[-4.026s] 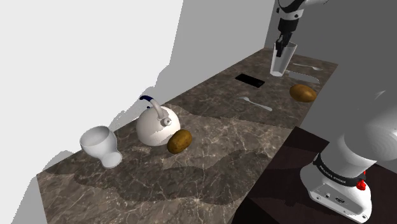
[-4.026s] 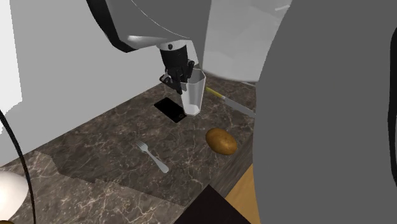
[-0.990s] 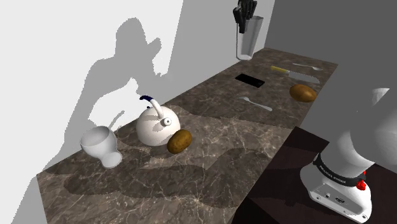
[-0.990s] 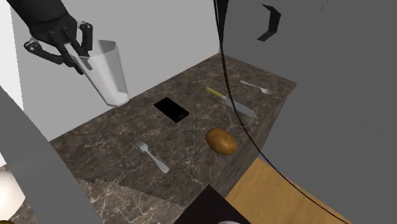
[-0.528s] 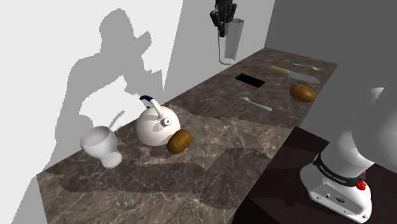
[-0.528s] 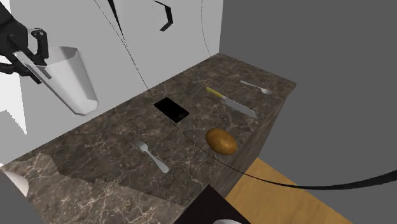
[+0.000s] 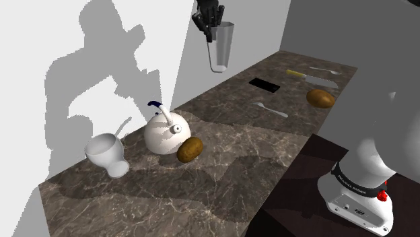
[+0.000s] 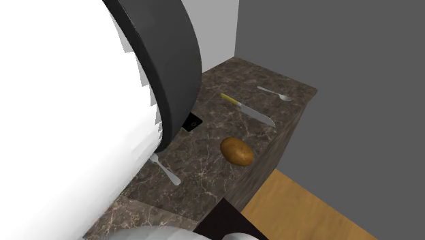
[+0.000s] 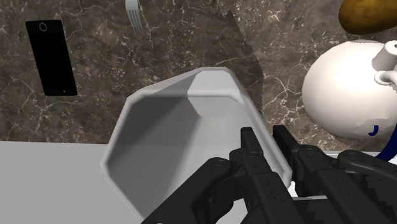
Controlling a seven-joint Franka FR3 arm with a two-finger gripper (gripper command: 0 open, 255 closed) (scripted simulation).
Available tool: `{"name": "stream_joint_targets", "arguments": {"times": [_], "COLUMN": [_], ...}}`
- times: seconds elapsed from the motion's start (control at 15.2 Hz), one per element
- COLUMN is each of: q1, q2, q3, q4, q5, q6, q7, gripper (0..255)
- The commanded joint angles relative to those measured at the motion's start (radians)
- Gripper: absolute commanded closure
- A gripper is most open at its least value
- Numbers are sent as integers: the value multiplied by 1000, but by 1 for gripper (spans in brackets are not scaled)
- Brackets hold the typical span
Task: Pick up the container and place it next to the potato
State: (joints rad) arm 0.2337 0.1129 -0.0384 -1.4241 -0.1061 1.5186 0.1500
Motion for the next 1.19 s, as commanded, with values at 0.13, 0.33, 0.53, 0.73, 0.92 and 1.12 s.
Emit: {"name": "stream_joint_targets", "arguments": {"times": [0.13,0.33,0.53,0.73,0.92,1.12], "q1": [44,80,79,78,77,76], "q2": [127,243,218,199,185,174], "q3": [32,49,49,49,50,50], "q4": [174,345,265,195,133,76], "q5": [-1,-6,-5,-4,-4,-4], "q6": [-54,-114,-60,-9,38,84], "q7": [72,118,123,127,132,136], "gripper": [255,255,255,255,255,255]}}
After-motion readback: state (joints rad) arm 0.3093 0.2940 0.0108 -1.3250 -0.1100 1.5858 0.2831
